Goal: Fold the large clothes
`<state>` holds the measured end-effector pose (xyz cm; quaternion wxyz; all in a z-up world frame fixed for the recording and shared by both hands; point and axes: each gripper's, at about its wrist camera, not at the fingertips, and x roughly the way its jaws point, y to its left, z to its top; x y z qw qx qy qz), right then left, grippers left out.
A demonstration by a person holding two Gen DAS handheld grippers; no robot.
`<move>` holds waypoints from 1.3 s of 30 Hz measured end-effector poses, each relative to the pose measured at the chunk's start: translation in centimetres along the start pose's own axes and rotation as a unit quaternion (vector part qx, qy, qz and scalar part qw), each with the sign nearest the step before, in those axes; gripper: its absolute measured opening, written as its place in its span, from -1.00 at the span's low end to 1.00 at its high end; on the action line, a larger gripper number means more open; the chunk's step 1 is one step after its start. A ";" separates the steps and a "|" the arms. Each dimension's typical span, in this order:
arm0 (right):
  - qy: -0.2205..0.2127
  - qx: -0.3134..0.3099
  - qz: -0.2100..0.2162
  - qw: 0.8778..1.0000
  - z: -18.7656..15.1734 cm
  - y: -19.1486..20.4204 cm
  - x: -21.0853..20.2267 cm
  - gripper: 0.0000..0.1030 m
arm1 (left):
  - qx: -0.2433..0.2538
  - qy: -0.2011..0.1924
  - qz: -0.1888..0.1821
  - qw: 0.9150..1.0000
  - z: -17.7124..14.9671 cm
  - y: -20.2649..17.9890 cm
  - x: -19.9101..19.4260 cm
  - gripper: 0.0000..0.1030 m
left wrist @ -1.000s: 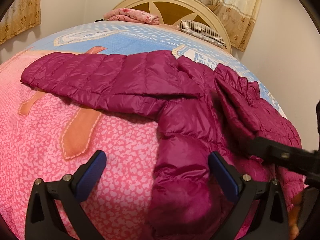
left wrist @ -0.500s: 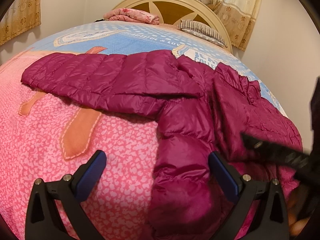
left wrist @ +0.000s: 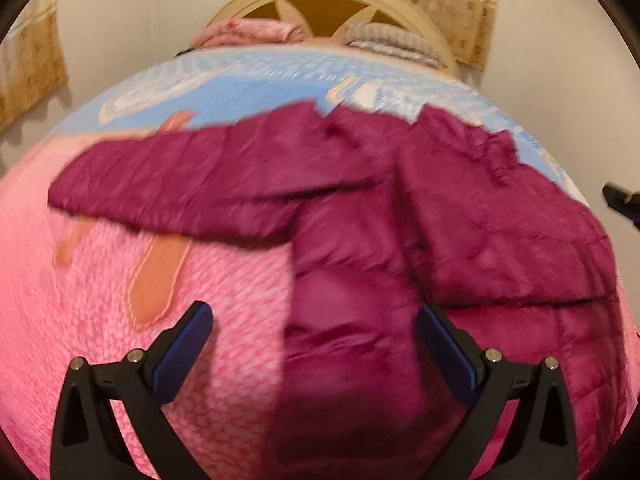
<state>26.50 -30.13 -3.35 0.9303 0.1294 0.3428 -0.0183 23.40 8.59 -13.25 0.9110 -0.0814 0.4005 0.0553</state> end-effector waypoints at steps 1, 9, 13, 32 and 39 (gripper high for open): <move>0.003 0.005 -0.016 1.000 0.2 -1.1 0.3 -0.77 | 0.002 -0.011 0.000 1.000 0.7 -0.7 -0.5 1.00; 0.066 0.052 -0.058 0.995 -3.2 -8.2 5.9 -0.77 | -0.015 0.013 0.038 0.999 3.8 -3.8 2.7 1.00; 0.055 0.038 -0.060 0.996 -4.1 -8.3 6.4 -0.77 | -0.055 0.038 0.056 0.996 2.0 -1.4 3.3 1.00; 0.037 0.023 -0.077 0.996 -4.6 -7.6 6.1 -0.75 | -0.065 0.049 0.007 0.997 5.0 -3.9 5.9 0.83; -0.025 0.058 -0.058 0.996 -4.2 -7.7 2.3 -0.74 | -0.061 0.025 -0.059 0.996 4.2 -3.0 3.8 -0.18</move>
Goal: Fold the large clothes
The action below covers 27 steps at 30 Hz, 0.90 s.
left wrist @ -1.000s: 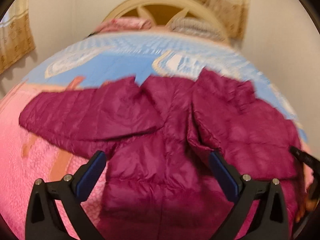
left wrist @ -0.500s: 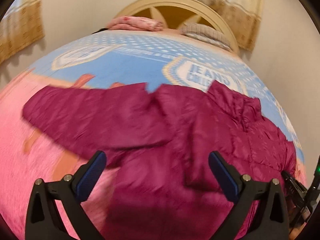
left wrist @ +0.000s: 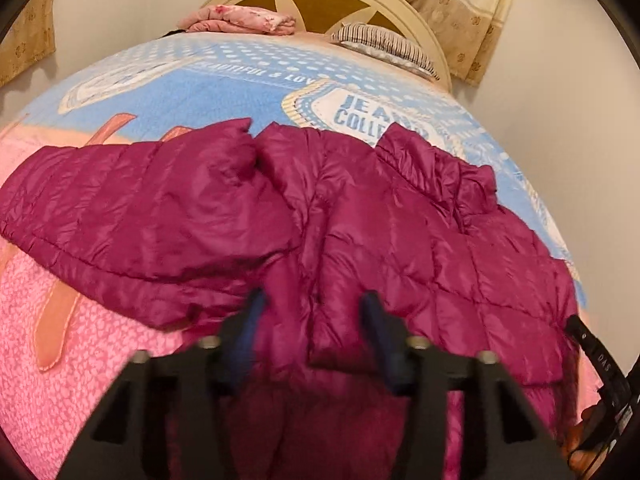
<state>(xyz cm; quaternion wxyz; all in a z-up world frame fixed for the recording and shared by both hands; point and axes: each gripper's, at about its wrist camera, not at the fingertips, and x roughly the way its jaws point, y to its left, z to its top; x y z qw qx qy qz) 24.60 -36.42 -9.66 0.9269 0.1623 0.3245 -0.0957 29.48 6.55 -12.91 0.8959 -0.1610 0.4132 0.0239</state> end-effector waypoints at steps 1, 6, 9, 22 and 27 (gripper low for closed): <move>-0.004 -0.001 0.005 1.000 0.1 0.3 -0.6 -0.74 | 0.001 -0.002 -0.003 1.000 0.0 0.0 -0.3 -0.24; -0.009 -0.046 0.034 0.998 0.5 3.3 -2.5 -0.74 | 0.005 -0.045 0.041 0.998 -0.1 0.2 -2.6 -0.10; 0.006 -0.077 0.029 0.997 0.4 5.0 -2.0 -0.74 | 0.010 -0.090 0.049 0.995 -0.1 0.0 -4.8 0.37; 0.072 -0.066 0.009 0.995 -2.3 3.9 1.2 -0.73 | 0.042 0.016 -0.069 0.997 0.5 -3.5 2.6 -0.07; 0.064 -0.060 0.012 0.996 -2.0 3.7 0.3 -0.36 | 0.040 0.017 -0.091 0.995 -0.8 -3.0 1.1 -0.64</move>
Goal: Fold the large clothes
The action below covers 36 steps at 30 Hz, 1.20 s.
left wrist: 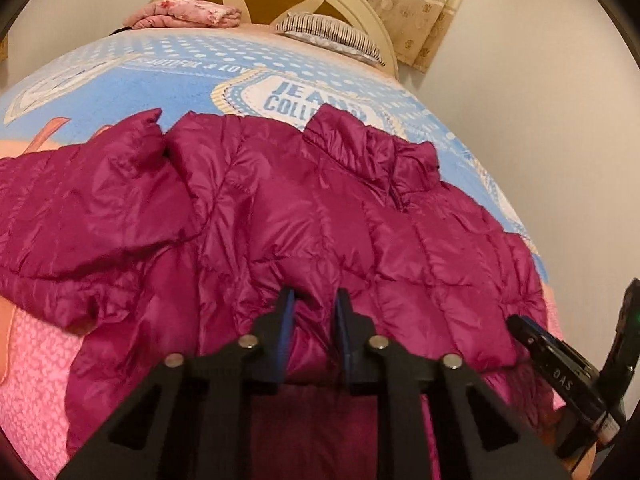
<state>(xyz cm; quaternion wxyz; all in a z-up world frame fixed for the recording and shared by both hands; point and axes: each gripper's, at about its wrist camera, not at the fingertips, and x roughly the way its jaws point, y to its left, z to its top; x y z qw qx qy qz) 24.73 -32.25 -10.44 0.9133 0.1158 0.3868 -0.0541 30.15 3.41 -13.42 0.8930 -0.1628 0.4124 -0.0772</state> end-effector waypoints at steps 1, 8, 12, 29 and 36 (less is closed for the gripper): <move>-0.004 -0.001 -0.002 1.000 0.1 0.1 -0.3 -0.28 | -0.002 0.000 -0.002 1.000 -0.1 0.1 -0.4 -0.65; -0.022 -0.032 -0.016 0.999 0.1 2.1 -1.1 -0.12 | 0.008 -0.013 0.024 1.000 -2.4 0.7 -2.0 -0.54; -0.012 -0.043 -0.029 0.999 -0.5 2.7 0.0 -0.05 | 0.009 -0.009 0.044 0.999 -2.1 1.1 -1.8 -0.49; 0.002 -0.061 -0.054 0.997 -1.6 3.4 1.7 0.15 | -0.234 -0.153 0.175 0.944 -0.5 21.8 -13.2 0.68; 0.006 -0.056 -0.045 0.997 -1.5 3.4 2.0 0.23 | -0.333 -0.118 0.097 0.930 2.1 26.3 -7.8 0.40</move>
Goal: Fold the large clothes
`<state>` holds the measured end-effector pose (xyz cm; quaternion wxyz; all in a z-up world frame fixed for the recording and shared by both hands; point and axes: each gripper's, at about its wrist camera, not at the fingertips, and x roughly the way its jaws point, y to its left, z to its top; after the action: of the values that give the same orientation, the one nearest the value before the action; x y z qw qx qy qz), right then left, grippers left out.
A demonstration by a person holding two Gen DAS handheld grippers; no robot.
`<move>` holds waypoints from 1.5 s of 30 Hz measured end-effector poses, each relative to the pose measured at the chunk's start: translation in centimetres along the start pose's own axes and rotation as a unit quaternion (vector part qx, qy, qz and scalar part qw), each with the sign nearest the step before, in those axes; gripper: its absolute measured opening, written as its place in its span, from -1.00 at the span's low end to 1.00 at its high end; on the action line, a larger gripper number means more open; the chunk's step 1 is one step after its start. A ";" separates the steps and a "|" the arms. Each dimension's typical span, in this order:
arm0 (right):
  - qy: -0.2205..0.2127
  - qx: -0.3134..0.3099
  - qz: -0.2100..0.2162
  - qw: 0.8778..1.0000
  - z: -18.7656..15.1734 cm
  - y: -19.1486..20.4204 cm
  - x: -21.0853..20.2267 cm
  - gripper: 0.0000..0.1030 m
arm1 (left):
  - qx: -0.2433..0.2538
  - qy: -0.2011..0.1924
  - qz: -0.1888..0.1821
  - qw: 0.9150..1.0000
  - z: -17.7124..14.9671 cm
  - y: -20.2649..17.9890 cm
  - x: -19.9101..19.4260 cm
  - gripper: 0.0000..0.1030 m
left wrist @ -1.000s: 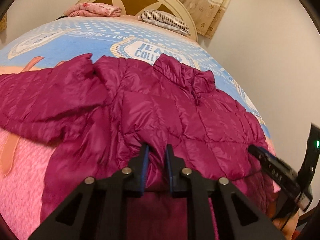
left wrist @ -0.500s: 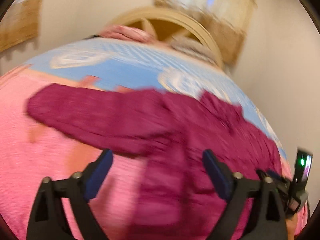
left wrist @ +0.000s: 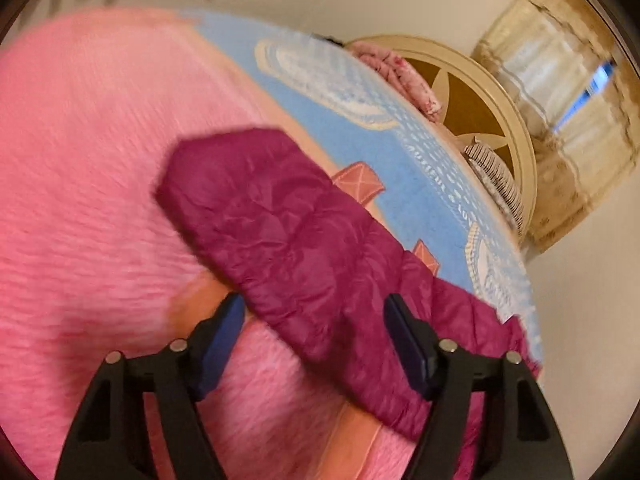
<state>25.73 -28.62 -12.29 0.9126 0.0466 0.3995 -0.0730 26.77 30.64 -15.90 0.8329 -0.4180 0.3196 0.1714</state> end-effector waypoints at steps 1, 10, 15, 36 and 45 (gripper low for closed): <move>0.000 -0.001 -0.001 1.000 0.0 0.0 0.1 0.24 | -0.014 0.000 -0.003 1.000 0.2 0.3 0.5 0.37; 0.001 0.003 0.005 1.000 0.0 -0.2 0.3 0.28 | 0.016 -0.001 0.013 1.000 0.5 -0.1 1.4 -0.88; 0.001 0.010 0.014 1.000 -0.1 -0.5 0.4 0.30 | 0.064 -0.040 0.004 0.997 1.0 -3.7 -1.1 -0.90; -0.025 0.120 0.111 0.986 -0.8 -4.5 -0.2 0.32 | 0.539 0.067 -0.181 0.820 -27.9 -29.7 -5.0 -0.70; -0.023 0.118 0.111 0.987 -0.7 -4.4 -0.3 0.33 | 0.451 0.089 -0.160 0.874 -24.3 -23.7 -7.6 0.58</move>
<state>24.33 -32.83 -12.66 0.9120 0.1964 0.3597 -0.0193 24.83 -3.10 -7.68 0.9152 -0.0559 0.3636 -0.1646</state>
